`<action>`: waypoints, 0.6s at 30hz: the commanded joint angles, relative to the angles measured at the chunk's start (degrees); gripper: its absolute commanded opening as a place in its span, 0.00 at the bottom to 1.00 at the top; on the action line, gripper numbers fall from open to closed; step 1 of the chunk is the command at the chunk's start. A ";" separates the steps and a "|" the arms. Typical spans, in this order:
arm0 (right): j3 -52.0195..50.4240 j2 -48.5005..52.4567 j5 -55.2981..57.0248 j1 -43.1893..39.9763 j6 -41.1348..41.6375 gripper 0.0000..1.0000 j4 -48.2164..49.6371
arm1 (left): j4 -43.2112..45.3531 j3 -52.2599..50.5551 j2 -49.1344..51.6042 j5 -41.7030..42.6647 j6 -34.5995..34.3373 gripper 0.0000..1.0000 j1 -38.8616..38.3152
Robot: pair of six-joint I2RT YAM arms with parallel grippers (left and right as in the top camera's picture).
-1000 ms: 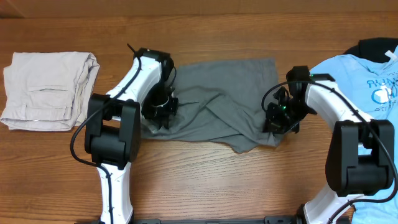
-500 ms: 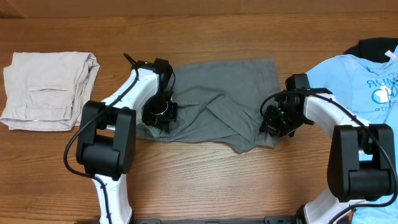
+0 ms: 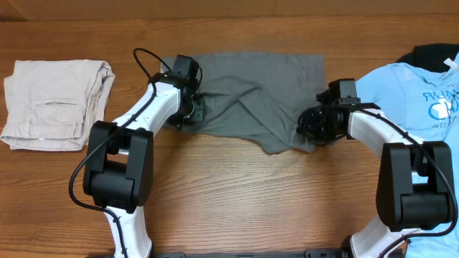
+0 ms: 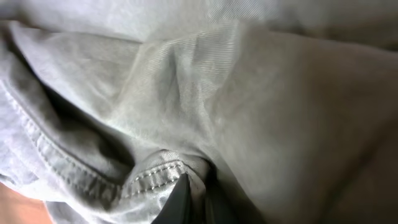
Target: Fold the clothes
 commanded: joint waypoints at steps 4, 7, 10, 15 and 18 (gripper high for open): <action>-0.90 0.94 3.58 -0.02 0.33 0.04 8.00 | 6.36 -2.82 7.39 -9.44 -0.79 0.04 4.72; -0.90 1.38 5.75 -0.02 0.31 0.04 12.24 | 9.11 -2.82 7.41 -9.46 -0.76 0.04 5.25; -0.90 2.60 6.14 -0.02 0.28 0.04 16.70 | 11.39 -2.84 7.41 -9.44 -0.76 0.04 5.27; -0.90 7.91 6.14 -0.02 0.28 0.04 24.24 | 15.32 -3.39 7.74 -9.46 -0.79 0.04 5.27; -0.90 11.13 6.14 -0.02 -0.22 0.04 28.55 | 16.39 -3.63 7.74 -9.46 -0.76 0.04 5.27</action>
